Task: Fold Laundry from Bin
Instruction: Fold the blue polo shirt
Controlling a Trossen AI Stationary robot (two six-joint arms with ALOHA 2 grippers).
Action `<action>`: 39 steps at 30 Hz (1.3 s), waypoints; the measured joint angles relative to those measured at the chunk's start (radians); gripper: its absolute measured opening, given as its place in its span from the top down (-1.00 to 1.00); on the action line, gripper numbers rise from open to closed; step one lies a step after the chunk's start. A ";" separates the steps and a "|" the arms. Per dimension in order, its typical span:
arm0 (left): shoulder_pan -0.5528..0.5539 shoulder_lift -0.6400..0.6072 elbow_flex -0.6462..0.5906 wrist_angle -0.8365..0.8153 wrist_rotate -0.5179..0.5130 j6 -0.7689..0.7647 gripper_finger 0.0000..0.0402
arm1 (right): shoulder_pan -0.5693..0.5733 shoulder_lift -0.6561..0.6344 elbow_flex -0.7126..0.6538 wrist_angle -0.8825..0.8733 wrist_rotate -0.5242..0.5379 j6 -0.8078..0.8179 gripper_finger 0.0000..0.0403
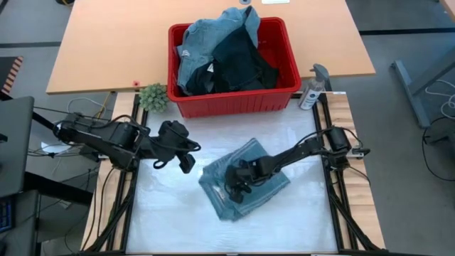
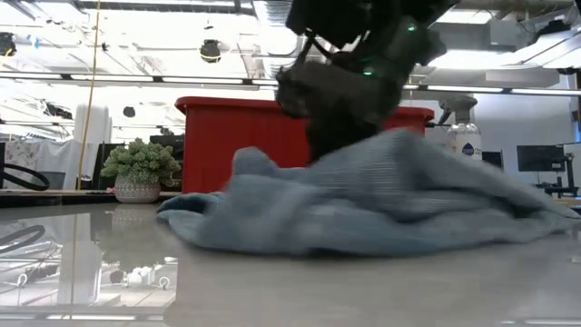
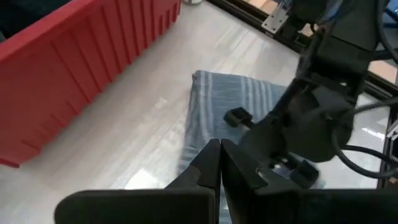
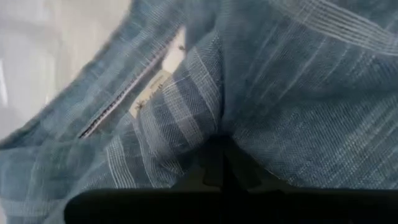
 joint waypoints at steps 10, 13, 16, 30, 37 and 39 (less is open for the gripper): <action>-0.004 0.002 0.000 0.023 -0.042 -0.028 1.00 | 0.204 -0.081 0.001 -0.484 -0.102 0.171 0.93; -0.004 0.013 0.000 0.060 -0.045 -0.017 1.00 | 0.265 -0.108 -0.002 -0.591 -0.104 0.272 0.93; -0.004 0.027 0.000 0.083 -0.039 -0.018 1.00 | 0.330 -0.136 -0.002 -0.650 -0.106 0.363 0.93; 0.020 0.137 0.000 0.215 0.005 0.054 1.00 | 0.607 -0.194 -0.001 -0.756 -0.266 0.842 0.93; 0.049 0.132 0.000 0.302 0.064 0.164 1.00 | 0.638 -0.272 0.084 -0.776 -0.009 0.976 0.93; 0.082 0.128 0.000 0.336 0.186 0.207 1.00 | 0.609 -0.291 0.083 -0.772 0.053 0.973 0.93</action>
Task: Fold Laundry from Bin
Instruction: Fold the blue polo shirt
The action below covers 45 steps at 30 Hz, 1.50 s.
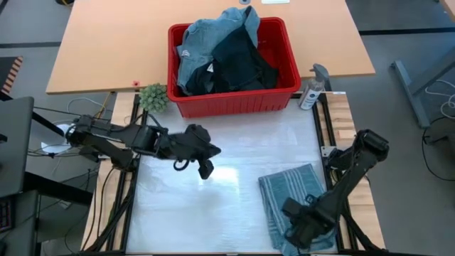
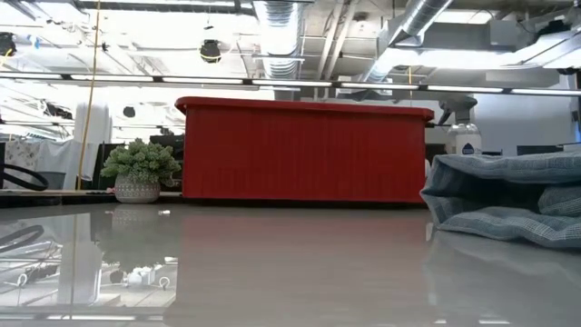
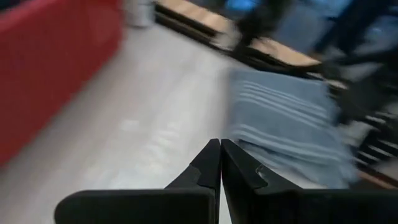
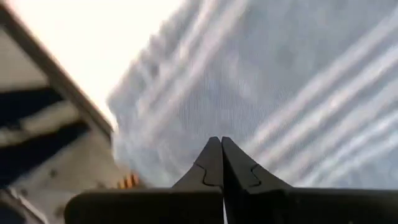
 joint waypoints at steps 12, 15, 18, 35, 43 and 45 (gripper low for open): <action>0.114 0.020 0.000 0.016 0.119 0.112 1.00 | -0.300 -0.002 -0.105 -0.115 0.171 -0.127 0.93; 0.127 0.021 0.000 0.007 0.130 0.122 1.00 | -0.361 -0.002 -0.112 -0.062 0.173 -0.231 0.93; 0.130 0.020 0.000 -0.019 0.129 0.122 1.00 | -0.397 0.012 -0.117 -0.015 0.169 -0.308 0.93; 0.130 0.020 0.000 -0.039 0.116 0.162 1.00 | -0.430 0.047 -0.201 -0.196 0.002 -0.165 0.93; 0.135 0.020 0.000 -0.029 0.059 0.172 1.00 | -0.389 0.012 -0.147 -0.176 0.038 -0.140 0.93; 0.138 0.020 0.000 -0.031 0.063 0.171 1.00 | -0.384 -0.005 -0.102 -0.176 0.063 -0.137 0.92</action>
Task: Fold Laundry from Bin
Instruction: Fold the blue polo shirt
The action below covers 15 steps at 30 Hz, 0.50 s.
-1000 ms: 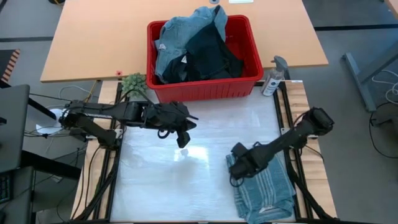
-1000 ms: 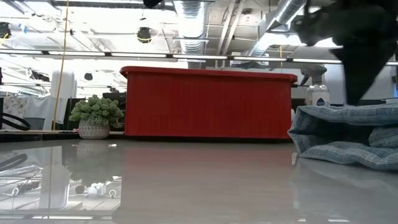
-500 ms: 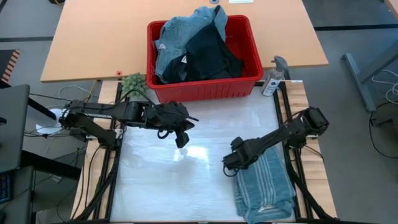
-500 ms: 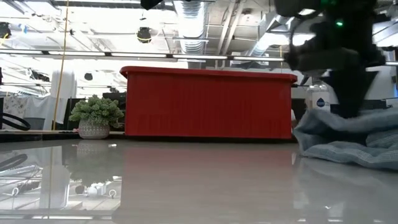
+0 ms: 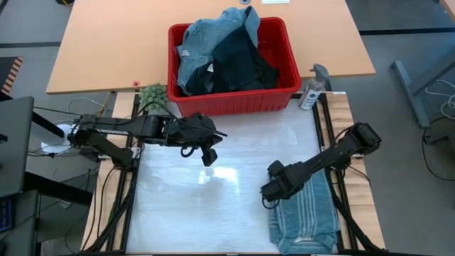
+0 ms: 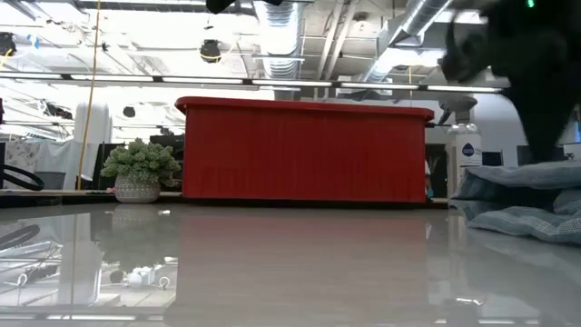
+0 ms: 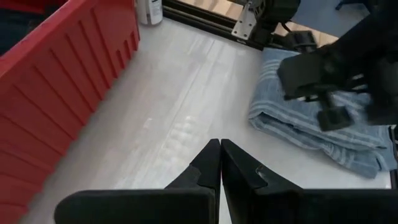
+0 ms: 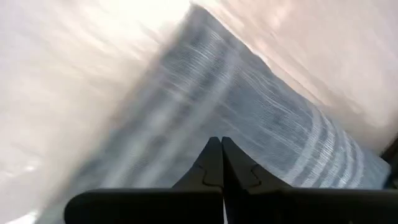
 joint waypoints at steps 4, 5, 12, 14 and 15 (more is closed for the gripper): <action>0.001 0.000 0.000 0.000 0.006 0.009 1.00 | 0.025 -0.019 0.067 -0.002 0.023 0.049 0.92; 0.001 0.000 0.000 0.000 0.012 0.014 1.00 | 0.036 -0.018 0.070 -0.007 0.023 0.071 0.92; 0.000 0.000 0.000 0.024 0.150 0.032 1.00 | 0.134 0.021 0.060 -0.100 -0.029 0.314 0.92; 0.003 0.000 0.000 0.048 0.211 0.054 1.00 | 0.156 0.020 0.060 -0.101 -0.027 0.365 0.92; 0.007 0.000 0.000 0.059 0.235 0.060 1.00 | 0.163 0.020 0.060 -0.100 -0.028 0.388 0.92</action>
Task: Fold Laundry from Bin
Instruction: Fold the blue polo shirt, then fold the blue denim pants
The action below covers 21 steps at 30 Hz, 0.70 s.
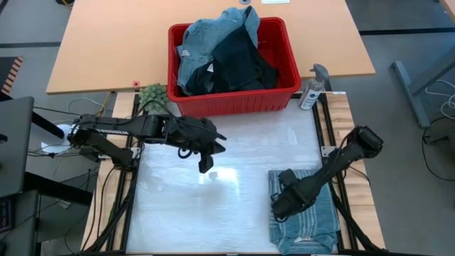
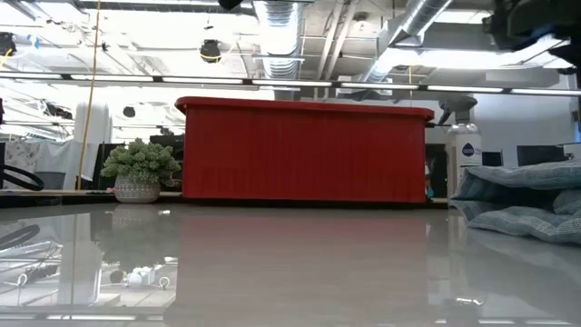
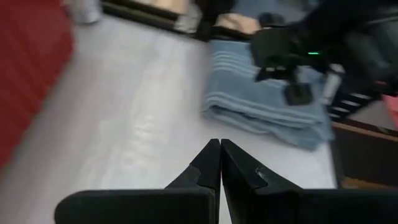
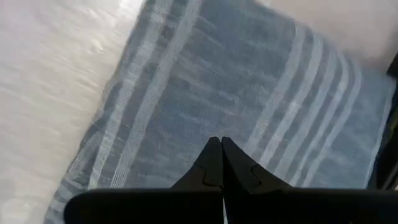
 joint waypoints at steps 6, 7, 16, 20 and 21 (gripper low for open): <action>0.040 0.000 0.000 0.012 0.025 0.004 1.00 | 0.030 0.000 -0.118 0.249 -0.007 0.046 0.92; 0.046 0.000 0.000 0.013 0.026 0.004 1.00 | 0.032 0.000 -0.146 0.307 -0.010 0.047 0.92; 0.149 -0.076 0.000 0.042 0.134 0.108 1.00 | -0.020 -0.053 -0.117 0.292 0.027 -0.012 0.87; 0.198 -0.153 0.000 0.031 0.130 0.205 1.00 | -0.062 -0.115 -0.018 0.235 0.053 -0.150 0.76; 0.207 -0.173 0.000 0.031 0.119 0.245 1.00 | -0.077 -0.136 0.012 0.226 0.078 -0.207 0.74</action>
